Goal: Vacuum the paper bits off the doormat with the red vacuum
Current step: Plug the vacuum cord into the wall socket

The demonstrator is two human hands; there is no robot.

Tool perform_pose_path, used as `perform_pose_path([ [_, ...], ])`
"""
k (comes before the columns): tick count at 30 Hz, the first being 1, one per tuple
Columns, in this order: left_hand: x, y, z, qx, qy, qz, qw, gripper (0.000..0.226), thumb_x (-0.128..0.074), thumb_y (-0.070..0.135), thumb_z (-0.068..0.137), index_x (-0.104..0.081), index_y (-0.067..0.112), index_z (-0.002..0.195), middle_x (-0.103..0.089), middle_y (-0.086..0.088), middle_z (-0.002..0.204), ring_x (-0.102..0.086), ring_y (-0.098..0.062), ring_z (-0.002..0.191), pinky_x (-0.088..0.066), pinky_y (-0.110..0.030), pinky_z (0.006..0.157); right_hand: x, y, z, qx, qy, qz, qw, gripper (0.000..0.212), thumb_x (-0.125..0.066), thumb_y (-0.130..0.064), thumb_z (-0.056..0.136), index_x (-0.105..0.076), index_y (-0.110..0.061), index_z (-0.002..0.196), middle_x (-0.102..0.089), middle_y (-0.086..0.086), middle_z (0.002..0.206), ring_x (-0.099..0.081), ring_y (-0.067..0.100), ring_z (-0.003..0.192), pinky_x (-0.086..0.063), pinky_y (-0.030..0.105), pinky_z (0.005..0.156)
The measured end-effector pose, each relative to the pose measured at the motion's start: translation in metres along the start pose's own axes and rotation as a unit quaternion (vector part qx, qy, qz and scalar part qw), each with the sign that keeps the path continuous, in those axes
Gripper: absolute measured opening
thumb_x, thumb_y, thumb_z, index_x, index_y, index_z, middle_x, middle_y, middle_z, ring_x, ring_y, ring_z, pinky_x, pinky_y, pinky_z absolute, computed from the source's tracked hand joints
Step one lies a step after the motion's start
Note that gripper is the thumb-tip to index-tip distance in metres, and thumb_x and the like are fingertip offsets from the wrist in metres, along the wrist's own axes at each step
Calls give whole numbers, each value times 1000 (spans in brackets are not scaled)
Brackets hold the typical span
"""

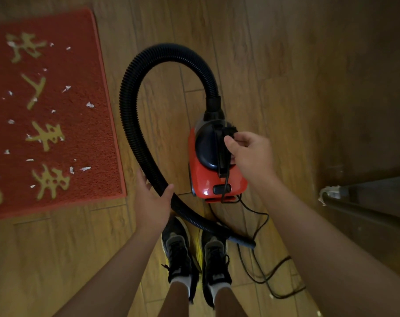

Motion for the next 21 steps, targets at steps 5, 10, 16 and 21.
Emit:
perform_pose_path([
  [5,-21,12,-34,26,-80,-16,996,58,-69,25,95,-46,25,149,-56,7,143,-54,-9,128,-43,-33,110,19,-21,-21,33,0,20,999,27,-71,-27,92,-72,-10,113,-75,0,93,-73,15,83,-62,29,68],
  [10,-69,53,-83,-14,-264,-55,963,39,-65,15,98,-56,36,129,-60,28,122,-55,18,114,-46,-12,97,37,-39,-43,58,-5,36,998,17,-71,-20,93,-75,-9,104,-76,3,86,-73,14,76,-59,27,65],
  [16,-115,85,-111,-95,-329,-68,937,42,-57,-3,98,-64,18,133,-70,6,128,-62,-7,123,-47,-19,100,60,-40,-64,59,-6,59,997,9,-69,-14,94,-75,-9,96,-74,2,80,-70,11,71,-61,33,71],
  [21,-119,94,-116,-115,-297,-55,946,22,-55,-3,99,-75,6,102,-77,-3,101,-69,-4,94,-50,-18,87,77,-34,-79,58,6,77,995,7,-70,-16,93,-74,-17,87,-71,-11,69,-70,7,69,-60,31,69],
])
Point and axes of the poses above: each hand's wrist, its own z-axis towards the middle knuckle, its own x-axis out of the back of the hand, y = z × x, the point moved 8 cm from there along z, towards the middle knuckle
